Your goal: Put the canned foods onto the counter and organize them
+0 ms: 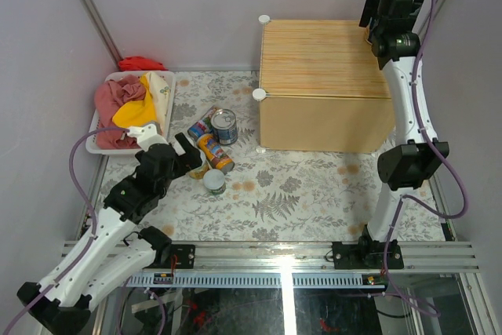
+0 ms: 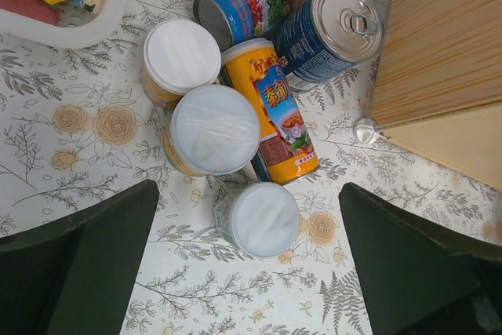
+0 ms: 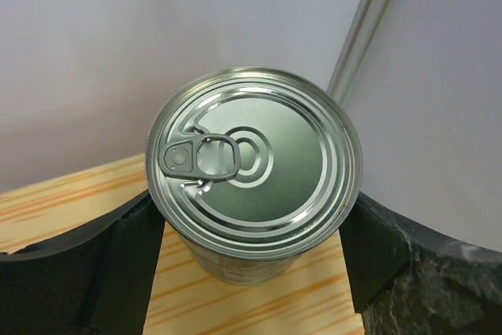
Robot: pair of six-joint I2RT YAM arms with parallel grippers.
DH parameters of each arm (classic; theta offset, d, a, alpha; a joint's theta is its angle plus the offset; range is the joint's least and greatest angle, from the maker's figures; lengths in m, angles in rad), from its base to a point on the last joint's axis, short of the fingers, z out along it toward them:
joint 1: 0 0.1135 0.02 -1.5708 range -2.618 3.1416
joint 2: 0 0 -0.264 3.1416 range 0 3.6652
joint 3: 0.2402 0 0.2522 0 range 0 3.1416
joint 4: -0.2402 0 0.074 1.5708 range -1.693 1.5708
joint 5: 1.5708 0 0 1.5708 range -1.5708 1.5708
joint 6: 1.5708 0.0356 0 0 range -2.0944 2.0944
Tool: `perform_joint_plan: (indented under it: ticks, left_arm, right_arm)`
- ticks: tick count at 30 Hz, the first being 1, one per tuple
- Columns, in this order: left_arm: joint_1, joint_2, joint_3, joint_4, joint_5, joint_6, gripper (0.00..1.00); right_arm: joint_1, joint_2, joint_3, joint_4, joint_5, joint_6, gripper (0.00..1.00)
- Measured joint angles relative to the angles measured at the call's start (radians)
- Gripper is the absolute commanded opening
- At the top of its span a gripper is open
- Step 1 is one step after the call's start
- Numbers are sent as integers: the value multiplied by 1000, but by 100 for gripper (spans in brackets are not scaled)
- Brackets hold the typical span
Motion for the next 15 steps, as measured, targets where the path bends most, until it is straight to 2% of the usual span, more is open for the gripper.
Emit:
perform_joint_plan:
  ticks: [10, 12, 15]
  left_arm:
    - [0, 44, 0, 49, 0, 32, 100]
    - [0, 50, 0, 60, 0, 35, 100]
    - [0, 61, 0, 71, 0, 39, 100]
  right_arm:
    - [-1, 81, 93, 10, -14, 9, 13]
    - [-1, 84, 93, 15, -13, 8, 29]
    - [-1, 85, 93, 16, -13, 8, 61]
